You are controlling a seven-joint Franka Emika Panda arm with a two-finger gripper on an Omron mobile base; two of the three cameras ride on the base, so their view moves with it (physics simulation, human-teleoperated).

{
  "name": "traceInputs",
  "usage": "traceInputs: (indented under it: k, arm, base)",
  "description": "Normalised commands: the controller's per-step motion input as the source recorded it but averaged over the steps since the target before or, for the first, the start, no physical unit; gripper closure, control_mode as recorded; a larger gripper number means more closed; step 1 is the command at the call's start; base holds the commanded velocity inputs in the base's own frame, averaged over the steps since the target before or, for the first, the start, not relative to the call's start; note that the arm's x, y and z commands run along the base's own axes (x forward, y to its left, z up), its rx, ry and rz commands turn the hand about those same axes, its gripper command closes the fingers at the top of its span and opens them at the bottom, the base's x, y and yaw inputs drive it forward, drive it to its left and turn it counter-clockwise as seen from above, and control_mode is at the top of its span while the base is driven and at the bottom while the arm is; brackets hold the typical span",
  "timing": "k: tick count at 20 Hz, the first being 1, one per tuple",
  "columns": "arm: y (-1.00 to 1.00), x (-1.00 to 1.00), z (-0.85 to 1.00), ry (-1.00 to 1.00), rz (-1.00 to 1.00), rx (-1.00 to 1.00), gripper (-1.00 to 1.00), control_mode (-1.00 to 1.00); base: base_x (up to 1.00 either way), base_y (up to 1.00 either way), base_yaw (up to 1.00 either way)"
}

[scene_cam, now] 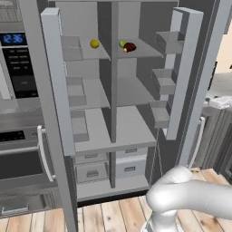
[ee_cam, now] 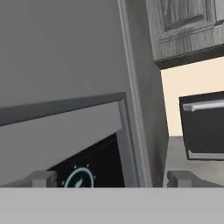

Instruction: There's a steak in the fridge that needs to be moved to the freezer for freezing. Pick up the steak from the fridge, place it on any shelf in the freezer, and close the fridge and freezer doors when done.

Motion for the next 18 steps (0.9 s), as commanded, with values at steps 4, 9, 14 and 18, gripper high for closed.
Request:
traceInputs:
  k: [4,9,14,18]
  arm:
    - [0.34,0.3,-0.16,-0.04,0.17,0.0,-1.0,-1.0]
    - [0.92,0.46,-0.28,0.0,0.04,0.0,-1.0,-1.0]
    - [1.0,0.39,-0.1,0.0,0.01,0.0,-1.0,-1.0]
    - [1.0,0.37,0.0,0.01,0.01,0.0,-1.0,-1.0]
  base:
    - [0.0,0.0,0.0]
    - [0.0,0.0,0.0]
    - [0.0,0.0,0.0]
    - [0.0,0.0,0.0]
